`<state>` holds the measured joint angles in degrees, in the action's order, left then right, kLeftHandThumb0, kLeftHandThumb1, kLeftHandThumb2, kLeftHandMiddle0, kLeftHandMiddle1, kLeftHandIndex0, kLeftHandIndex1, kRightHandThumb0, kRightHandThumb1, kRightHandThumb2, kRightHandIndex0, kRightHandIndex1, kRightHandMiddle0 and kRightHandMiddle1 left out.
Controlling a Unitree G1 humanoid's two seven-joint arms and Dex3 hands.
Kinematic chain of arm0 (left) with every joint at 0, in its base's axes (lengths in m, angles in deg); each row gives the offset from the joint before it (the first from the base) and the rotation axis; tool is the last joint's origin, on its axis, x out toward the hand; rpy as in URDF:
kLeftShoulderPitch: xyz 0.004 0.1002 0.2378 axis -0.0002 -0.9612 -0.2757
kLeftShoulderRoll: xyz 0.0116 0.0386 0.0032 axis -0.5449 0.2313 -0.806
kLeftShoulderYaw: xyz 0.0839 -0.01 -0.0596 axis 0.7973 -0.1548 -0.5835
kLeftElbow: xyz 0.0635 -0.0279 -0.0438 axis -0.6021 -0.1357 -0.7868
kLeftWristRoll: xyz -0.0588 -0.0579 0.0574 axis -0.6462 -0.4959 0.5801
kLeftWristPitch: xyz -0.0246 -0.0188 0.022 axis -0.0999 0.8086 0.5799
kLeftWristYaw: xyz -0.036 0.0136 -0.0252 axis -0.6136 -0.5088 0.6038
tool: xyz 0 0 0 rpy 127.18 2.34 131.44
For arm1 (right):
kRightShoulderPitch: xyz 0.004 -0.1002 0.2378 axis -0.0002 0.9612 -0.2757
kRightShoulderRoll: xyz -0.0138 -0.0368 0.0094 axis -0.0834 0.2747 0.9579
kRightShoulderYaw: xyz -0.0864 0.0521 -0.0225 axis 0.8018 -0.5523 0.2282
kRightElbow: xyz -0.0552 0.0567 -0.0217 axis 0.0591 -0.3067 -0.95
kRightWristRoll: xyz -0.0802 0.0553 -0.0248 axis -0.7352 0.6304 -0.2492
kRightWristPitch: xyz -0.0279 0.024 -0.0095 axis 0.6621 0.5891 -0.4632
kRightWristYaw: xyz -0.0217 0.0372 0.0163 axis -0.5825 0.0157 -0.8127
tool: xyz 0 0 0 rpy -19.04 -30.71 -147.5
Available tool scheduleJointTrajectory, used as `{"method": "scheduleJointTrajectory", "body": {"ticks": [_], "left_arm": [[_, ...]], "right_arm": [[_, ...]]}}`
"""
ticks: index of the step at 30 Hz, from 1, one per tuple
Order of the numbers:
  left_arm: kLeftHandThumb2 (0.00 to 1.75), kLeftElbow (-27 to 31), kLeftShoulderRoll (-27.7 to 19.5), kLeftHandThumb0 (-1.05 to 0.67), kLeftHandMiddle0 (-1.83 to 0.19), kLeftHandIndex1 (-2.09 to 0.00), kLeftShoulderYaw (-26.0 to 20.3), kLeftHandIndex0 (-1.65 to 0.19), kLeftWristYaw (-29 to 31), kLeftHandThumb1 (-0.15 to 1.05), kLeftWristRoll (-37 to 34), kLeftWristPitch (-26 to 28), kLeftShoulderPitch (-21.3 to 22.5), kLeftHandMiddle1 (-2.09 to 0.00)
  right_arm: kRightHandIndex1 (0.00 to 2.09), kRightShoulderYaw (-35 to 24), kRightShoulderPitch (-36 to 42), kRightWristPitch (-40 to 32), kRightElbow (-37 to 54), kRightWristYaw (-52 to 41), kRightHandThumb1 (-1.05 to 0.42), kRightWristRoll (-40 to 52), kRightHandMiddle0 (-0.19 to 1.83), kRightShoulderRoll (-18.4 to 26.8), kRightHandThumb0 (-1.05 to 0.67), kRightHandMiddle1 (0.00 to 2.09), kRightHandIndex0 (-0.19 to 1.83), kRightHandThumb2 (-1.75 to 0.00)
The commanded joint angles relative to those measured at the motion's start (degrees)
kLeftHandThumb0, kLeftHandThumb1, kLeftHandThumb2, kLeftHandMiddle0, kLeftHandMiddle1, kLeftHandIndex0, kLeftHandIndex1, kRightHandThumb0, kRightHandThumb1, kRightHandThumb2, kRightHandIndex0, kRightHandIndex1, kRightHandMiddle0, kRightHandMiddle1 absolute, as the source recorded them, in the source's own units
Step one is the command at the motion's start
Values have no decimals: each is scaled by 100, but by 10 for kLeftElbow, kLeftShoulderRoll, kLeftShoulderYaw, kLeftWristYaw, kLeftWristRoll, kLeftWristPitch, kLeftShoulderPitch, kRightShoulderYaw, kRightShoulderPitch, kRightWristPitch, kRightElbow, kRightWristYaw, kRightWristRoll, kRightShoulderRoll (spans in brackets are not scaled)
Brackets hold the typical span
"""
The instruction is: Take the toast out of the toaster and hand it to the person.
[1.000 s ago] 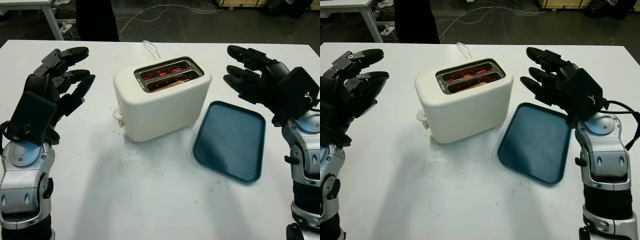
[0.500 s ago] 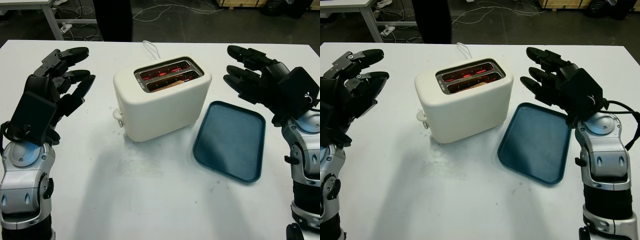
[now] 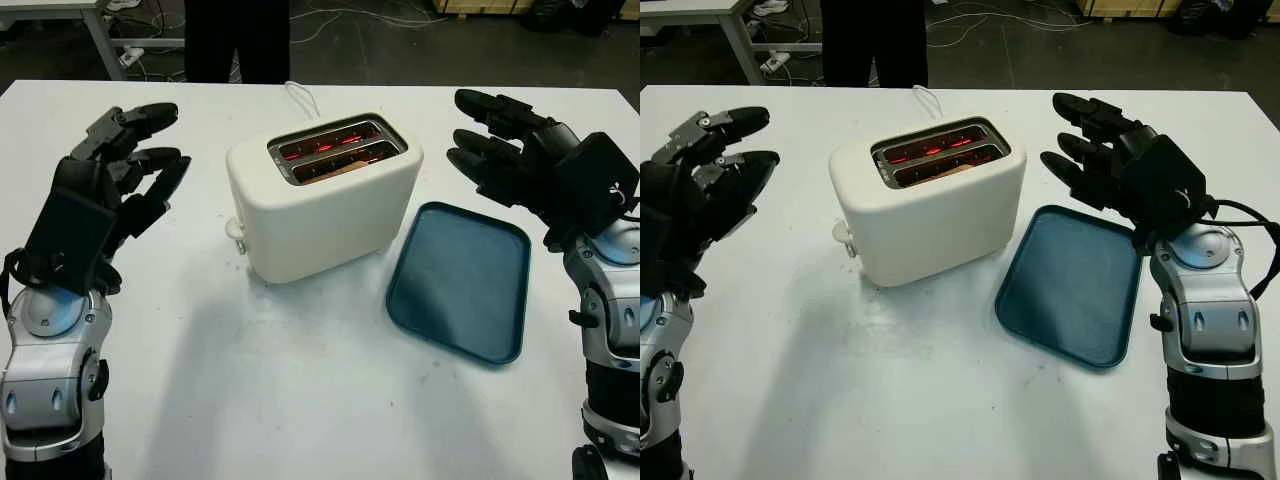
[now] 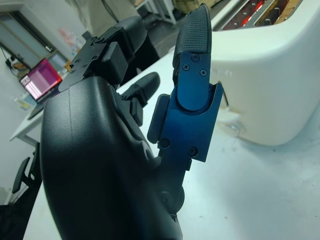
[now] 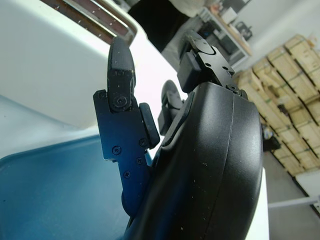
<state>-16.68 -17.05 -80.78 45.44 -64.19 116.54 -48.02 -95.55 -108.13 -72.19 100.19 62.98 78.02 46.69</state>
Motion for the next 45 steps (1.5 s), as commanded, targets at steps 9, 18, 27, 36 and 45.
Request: {"method": "scheduleJointTrajectory", "body": {"ticks": [9, 18, 27, 36, 45], "left_arm": [[21, -9, 0, -69, -18, -53, -2, -33, -1, 92, 3, -16, -5, -91], [21, -5, 0, -70, -20, -54, 0, -34, -3, 92, 4, -12, -6, -91], [21, 0, 0, -70, -21, -53, 0, -34, -4, 92, 5, -11, -7, -90], [20, -1, 1, -71, -21, -53, -1, -35, -3, 92, 4, -13, -7, -90], [21, -4, 0, -70, -21, -53, -1, -34, -3, 92, 5, -14, -6, -90]], "right_arm": [[1, 5, -6, 11, 2, 6, -92, -15, 34, 5, -39, 1, 33, -29], [1, 1, -2, 35, -6, 0, -92, -19, 33, 7, -36, 0, 34, -31], [1, -3, -1, 23, 1, 3, -92, -13, 33, 1, -36, 0, 34, -31], [0, -2, 0, 18, 5, 3, -92, -11, 30, 0, -30, 0, 30, -34], [2, -3, 0, 24, -1, 1, -92, -11, 33, 1, -33, 1, 33, -32]]}}
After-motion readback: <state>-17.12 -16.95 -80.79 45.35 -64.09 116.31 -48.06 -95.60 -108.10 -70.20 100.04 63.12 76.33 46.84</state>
